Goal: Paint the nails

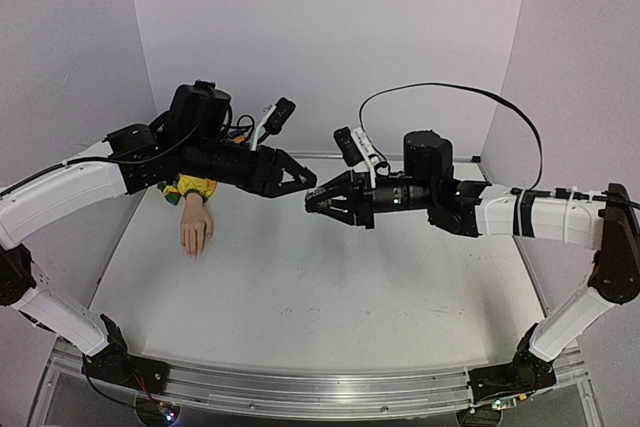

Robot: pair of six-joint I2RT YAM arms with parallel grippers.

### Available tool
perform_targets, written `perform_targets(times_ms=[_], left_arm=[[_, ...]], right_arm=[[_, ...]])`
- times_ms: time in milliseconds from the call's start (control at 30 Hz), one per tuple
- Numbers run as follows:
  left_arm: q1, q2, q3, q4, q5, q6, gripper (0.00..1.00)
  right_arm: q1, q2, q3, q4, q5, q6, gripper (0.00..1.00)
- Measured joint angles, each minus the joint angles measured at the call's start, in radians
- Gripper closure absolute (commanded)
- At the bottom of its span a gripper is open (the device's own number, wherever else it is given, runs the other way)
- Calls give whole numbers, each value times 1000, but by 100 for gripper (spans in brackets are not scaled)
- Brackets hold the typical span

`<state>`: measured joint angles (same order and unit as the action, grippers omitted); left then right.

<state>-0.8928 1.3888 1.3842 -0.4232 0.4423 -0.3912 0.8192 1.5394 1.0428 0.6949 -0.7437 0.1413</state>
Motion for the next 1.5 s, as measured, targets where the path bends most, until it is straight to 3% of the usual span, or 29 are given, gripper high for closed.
perform_targets(times_ms=[300,733,1200,1500], left_arm=[[0,18,24,-7,8,2,68],[0,48,46,-37,19,2,73],[0,58,56,-59,21,25,92],[-1,58,56,-59,7,24,98]], right_arm=[[0,0,0,0,0,-7,100],[0,0,0,0,-1,-14,100],[0,0,0,-5,-4,-15,100],[0,0,0,-7,-2,-30,100]])
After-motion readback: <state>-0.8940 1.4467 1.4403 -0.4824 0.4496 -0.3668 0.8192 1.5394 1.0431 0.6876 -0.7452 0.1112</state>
